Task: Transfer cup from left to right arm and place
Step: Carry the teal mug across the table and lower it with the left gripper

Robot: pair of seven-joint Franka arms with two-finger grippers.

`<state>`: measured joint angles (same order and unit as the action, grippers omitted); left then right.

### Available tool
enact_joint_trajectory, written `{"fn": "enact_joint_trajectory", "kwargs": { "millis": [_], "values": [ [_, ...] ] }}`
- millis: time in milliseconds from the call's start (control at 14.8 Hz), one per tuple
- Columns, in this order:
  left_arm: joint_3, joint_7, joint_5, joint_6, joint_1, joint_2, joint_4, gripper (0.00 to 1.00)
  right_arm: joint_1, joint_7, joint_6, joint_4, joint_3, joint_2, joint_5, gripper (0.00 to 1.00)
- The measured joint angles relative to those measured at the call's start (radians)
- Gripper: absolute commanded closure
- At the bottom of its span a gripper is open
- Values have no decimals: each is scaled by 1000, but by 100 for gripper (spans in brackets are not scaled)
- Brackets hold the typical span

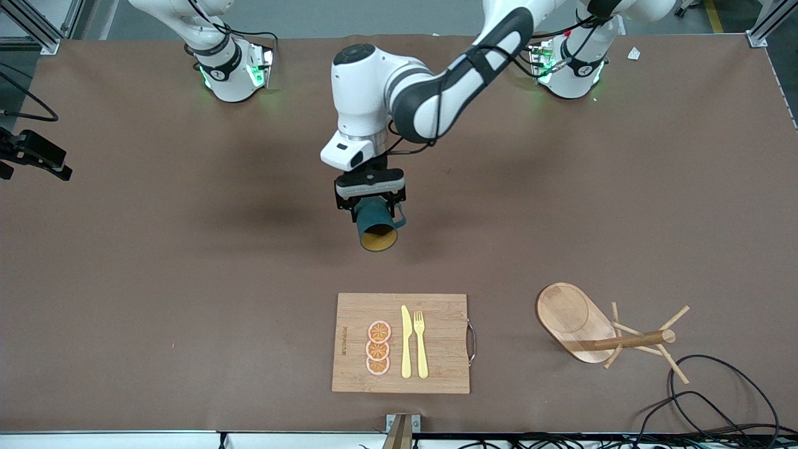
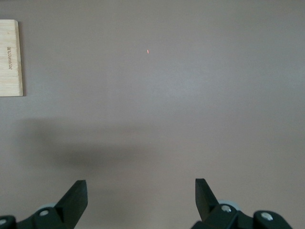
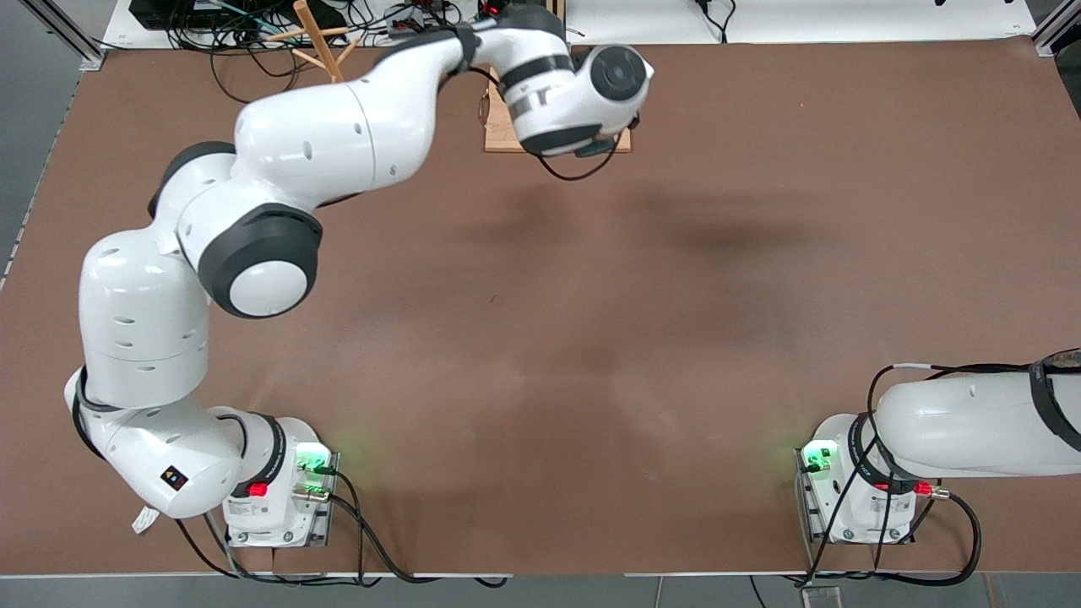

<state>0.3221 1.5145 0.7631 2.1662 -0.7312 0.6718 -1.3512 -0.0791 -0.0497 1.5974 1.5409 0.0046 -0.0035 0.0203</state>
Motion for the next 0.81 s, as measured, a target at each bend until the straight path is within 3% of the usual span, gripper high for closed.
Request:
{"fn": "enact_joint_trajectory", "kwargs": {
  "millis": [812],
  "values": [
    [-2,382,515,8,-170,137,-5,30,0,0,1,2,0,0,0,0]
  ]
}}
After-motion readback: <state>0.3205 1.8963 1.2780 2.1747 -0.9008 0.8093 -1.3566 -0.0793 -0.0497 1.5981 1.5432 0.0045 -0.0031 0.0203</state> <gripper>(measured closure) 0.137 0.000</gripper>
